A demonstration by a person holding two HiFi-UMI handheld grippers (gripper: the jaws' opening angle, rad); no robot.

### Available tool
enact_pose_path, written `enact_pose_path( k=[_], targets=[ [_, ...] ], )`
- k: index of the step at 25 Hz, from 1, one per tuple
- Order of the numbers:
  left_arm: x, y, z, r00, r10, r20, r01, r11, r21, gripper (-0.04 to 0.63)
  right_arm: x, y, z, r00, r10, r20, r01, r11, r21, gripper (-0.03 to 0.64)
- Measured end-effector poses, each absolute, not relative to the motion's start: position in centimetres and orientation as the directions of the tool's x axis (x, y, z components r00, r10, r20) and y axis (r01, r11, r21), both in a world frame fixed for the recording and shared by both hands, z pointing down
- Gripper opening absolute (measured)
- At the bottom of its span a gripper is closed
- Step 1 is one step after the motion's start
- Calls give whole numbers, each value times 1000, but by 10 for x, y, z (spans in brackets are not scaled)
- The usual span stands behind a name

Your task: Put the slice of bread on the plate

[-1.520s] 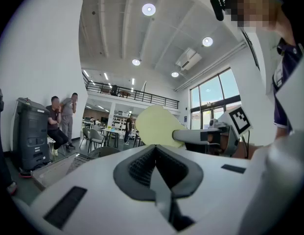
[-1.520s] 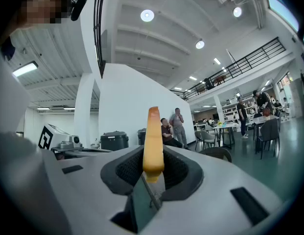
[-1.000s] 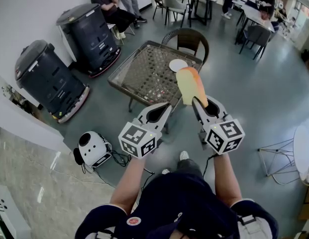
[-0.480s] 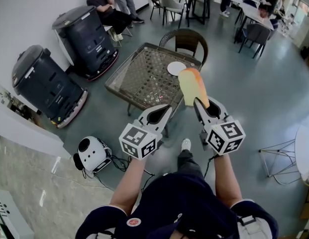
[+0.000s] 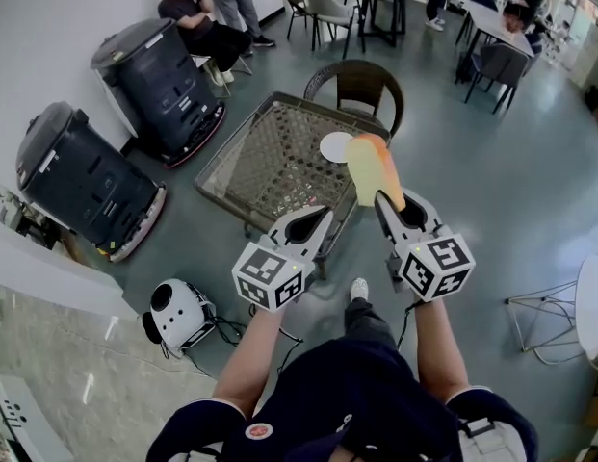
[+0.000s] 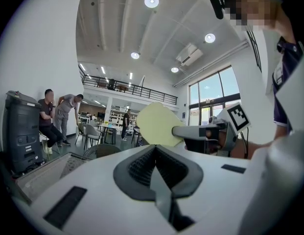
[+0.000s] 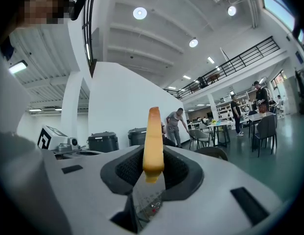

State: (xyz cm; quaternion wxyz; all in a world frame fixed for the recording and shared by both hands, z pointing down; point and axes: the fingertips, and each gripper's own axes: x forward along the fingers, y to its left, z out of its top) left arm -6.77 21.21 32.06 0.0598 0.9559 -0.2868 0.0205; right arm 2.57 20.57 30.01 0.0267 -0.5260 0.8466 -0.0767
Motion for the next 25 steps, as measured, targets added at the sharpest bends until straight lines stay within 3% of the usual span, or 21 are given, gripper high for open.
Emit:
enact_pose_path(
  k=[25],
  targets=[
    [45,21,321,806,-583,99,-591,-802,90,6,123,7,305,-528,-848,41,-840,514,-171,92]
  ],
)
